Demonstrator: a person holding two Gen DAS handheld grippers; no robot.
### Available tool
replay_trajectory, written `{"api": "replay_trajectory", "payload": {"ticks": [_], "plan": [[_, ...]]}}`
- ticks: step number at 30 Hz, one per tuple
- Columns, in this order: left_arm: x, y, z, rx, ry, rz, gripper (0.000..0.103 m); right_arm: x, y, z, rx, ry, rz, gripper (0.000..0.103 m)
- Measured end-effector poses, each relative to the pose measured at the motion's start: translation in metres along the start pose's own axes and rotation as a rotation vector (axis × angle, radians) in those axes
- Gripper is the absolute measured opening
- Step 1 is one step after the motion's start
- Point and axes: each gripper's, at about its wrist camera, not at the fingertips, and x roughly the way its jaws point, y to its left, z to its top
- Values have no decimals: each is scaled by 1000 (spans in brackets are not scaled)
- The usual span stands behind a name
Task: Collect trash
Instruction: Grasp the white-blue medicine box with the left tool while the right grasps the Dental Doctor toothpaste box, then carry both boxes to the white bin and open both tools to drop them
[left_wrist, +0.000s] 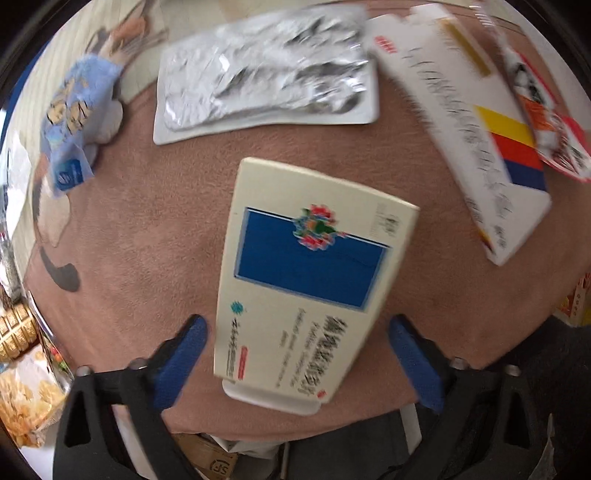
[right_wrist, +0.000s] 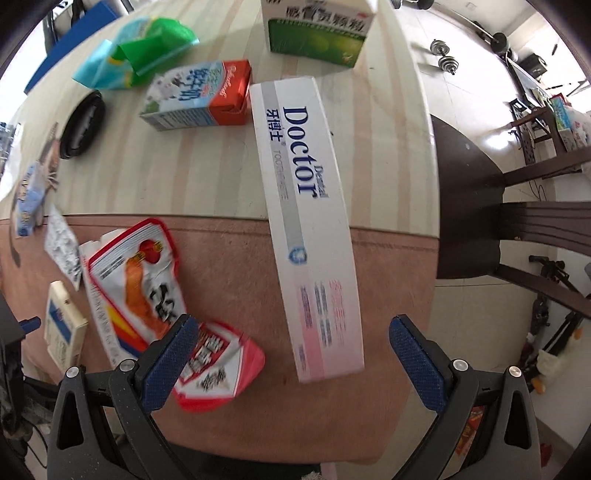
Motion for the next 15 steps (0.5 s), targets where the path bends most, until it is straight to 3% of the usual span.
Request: {"api": "replay_trajectory", "payload": {"ticks": [2,5,7,9,10,12,13,15], "plan": [[-2,10,-1,-58,-4,-81,77,7,0,10,1,3,0,103],[-4,27,-8,-209,-27,-131,77,14,2,24,1,-13,0,101],[3,43,-20,-389,-26,-197,77,18,3,32,2,-20,5,87],[7,58,-33,-559,-42,-242,77,24,3,36,4,-12,2,56],[11,68,-43,-671,-38,-283,77,26,1,37,16,-9,1,50],[15,82,-59,-839,-59,-353,77,27,-6,35,38,11,24,49],[20,84,-64,-868,-67,-366,78,28,-11,31,52,36,39,49],[22,83,-64,-831,-53,-346,80,33,-15,21,52,85,60,49]]}}
